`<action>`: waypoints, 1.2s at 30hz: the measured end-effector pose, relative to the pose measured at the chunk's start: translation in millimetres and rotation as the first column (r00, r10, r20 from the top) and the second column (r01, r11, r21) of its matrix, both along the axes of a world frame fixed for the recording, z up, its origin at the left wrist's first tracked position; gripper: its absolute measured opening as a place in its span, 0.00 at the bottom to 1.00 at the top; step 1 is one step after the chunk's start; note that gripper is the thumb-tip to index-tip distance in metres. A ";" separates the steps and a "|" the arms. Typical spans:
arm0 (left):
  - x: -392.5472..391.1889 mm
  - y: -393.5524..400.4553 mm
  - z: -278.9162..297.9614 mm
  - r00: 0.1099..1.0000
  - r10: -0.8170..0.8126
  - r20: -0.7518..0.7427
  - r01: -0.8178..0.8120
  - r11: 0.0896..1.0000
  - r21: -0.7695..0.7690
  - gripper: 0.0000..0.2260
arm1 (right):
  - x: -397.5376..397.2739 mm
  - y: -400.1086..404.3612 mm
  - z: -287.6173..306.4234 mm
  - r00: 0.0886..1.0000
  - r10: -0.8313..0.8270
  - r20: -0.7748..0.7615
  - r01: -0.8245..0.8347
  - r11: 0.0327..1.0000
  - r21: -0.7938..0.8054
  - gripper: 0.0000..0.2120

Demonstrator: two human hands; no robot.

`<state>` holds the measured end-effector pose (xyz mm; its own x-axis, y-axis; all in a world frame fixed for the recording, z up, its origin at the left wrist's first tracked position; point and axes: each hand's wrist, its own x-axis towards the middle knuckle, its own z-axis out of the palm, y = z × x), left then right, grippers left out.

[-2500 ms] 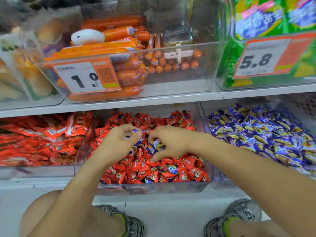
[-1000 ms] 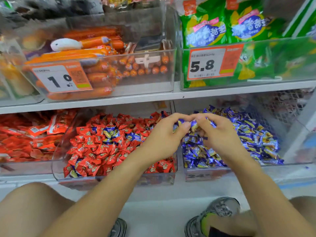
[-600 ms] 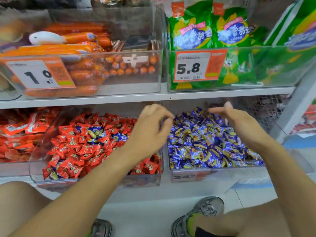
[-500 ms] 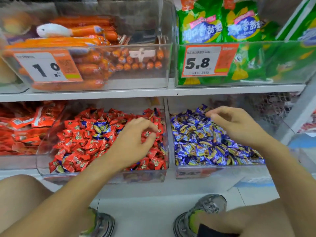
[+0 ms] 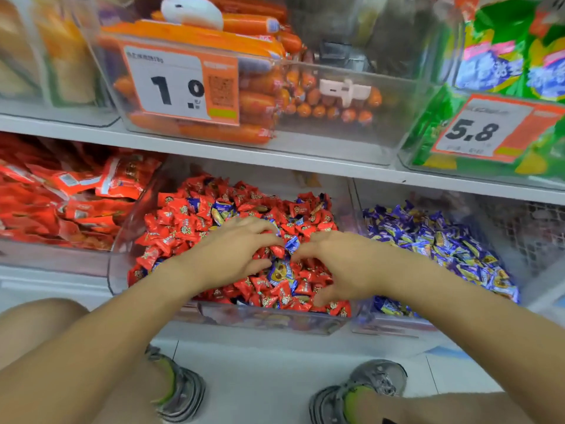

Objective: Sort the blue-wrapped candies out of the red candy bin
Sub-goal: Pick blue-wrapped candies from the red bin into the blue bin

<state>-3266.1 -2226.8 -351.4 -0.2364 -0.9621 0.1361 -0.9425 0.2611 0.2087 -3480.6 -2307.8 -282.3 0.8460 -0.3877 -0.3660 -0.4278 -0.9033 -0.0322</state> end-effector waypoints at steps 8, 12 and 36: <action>48.5 -39.2 3.8 0.997 0.080 -0.003 -0.080 0.997 0.008 0.16 | 31.2 -20.9 -9.4 0.969 -0.132 0.208 0.133 0.991 0.009 0.26; 55.7 -41.3 5.0 0.990 0.125 0.066 -0.121 0.990 -0.065 0.19 | 48.0 -26.2 -28.9 0.993 -0.100 0.058 0.099 0.995 0.024 0.25; 2.4 -7.3 22.3 0.871 0.182 -0.456 -0.065 0.964 0.259 0.11 | 18.4 -36.7 1.4 0.909 -0.199 0.367 0.146 0.975 0.167 0.05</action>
